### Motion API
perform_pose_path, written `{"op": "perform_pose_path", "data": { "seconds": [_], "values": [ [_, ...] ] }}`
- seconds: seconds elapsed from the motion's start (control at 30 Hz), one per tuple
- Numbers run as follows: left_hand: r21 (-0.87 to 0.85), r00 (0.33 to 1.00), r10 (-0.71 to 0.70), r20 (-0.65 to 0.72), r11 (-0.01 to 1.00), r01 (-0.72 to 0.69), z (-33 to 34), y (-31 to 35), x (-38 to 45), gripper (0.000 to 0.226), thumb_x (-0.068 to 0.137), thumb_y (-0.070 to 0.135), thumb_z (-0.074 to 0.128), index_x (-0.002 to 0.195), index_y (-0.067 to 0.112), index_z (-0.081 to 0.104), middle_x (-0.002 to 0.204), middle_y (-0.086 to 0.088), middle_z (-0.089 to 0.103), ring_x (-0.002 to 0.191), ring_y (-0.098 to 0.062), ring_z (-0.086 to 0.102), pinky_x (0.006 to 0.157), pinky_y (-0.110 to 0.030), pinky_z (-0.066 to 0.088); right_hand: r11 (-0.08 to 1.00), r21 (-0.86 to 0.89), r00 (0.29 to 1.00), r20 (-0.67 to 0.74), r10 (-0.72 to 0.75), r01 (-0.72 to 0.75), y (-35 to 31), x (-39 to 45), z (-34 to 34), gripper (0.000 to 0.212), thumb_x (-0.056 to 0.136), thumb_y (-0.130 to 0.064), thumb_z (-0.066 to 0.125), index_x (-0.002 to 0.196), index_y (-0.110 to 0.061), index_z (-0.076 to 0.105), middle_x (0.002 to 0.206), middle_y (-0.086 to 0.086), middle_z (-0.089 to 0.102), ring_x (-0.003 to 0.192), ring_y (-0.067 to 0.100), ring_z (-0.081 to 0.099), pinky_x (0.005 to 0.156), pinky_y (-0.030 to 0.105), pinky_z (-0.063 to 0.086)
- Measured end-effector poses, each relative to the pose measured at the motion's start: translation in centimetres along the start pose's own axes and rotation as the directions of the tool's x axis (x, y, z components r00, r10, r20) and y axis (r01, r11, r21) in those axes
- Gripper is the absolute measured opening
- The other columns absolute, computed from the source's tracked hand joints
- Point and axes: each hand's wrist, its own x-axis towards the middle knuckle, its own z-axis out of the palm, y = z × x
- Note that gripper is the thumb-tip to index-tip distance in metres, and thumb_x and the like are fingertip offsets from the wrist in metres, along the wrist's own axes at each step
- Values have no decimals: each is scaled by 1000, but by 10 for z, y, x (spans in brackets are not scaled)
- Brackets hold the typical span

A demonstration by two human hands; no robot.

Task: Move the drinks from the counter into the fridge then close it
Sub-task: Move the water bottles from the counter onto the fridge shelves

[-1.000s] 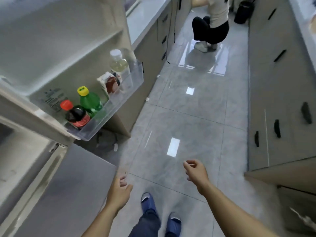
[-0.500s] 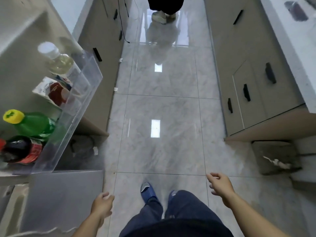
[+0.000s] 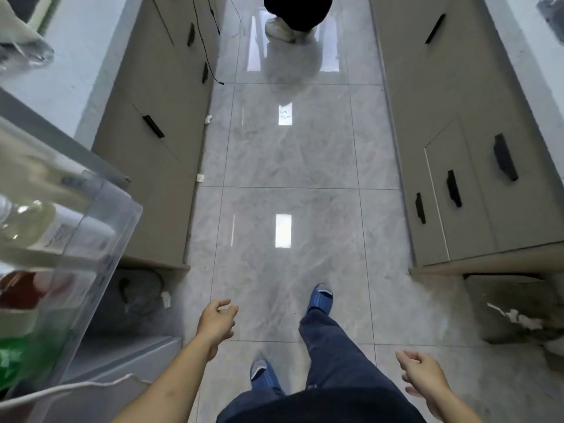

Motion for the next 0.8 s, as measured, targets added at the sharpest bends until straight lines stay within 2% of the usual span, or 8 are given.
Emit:
{"op": "perform_pose_path", "data": {
  "seconds": [0.1,0.17,0.37,0.47,0.57,0.67,0.8],
  "values": [
    [16,998,-43,-52,999,44,2,33,8,26,94,22,60,119,19,56,107,-10,62,86,-25,62,69,-35,55,999,-38,1000,29,3,-2,-58,36,-18,31,95,-29,62,115,-7,61,103,13,65,93,30,62,76,38,50],
    [-7,994,-50,-92,999,50,4,50,13,25,95,22,60,119,18,58,113,-11,63,90,-26,64,71,-36,55,996,-68,998,45,-46,49,-108,59,-25,33,95,-31,62,117,-7,60,110,11,64,97,30,61,76,38,50],
    [-127,972,-168,-162,981,148,13,89,32,22,97,24,59,115,11,60,112,-13,64,94,-28,62,76,-38,54,965,-107,966,124,-226,240,-280,105,-15,30,92,-32,64,114,-11,61,88,7,62,75,24,58,66,32,51],
    [-186,947,-258,-192,957,223,17,106,51,19,98,21,57,110,7,62,108,-13,64,94,-30,60,83,-43,53,938,-127,937,183,-298,323,-360,116,5,27,93,-31,65,112,-13,61,88,7,61,72,22,56,62,30,50],
    [-237,929,-321,-187,932,274,19,129,77,17,96,17,58,104,3,65,94,-15,63,83,-30,56,78,-40,51,912,-163,910,252,-330,376,-431,125,29,25,93,-30,64,110,-13,60,86,5,53,68,21,50,59,29,45],
    [-286,923,-338,-183,917,279,14,171,107,17,93,14,59,101,1,66,86,-15,62,74,-28,54,71,-34,49,879,-208,886,285,-364,428,-496,128,50,22,91,-29,63,100,-9,61,73,3,51,63,22,46,56,30,41],
    [-341,928,-333,-170,903,262,-6,240,140,14,92,15,57,97,5,66,88,-13,62,78,-26,55,69,-31,48,845,-297,881,315,-353,445,-574,124,70,19,92,-30,62,96,-12,62,78,8,56,69,23,49,59,33,45]
  ]
}}
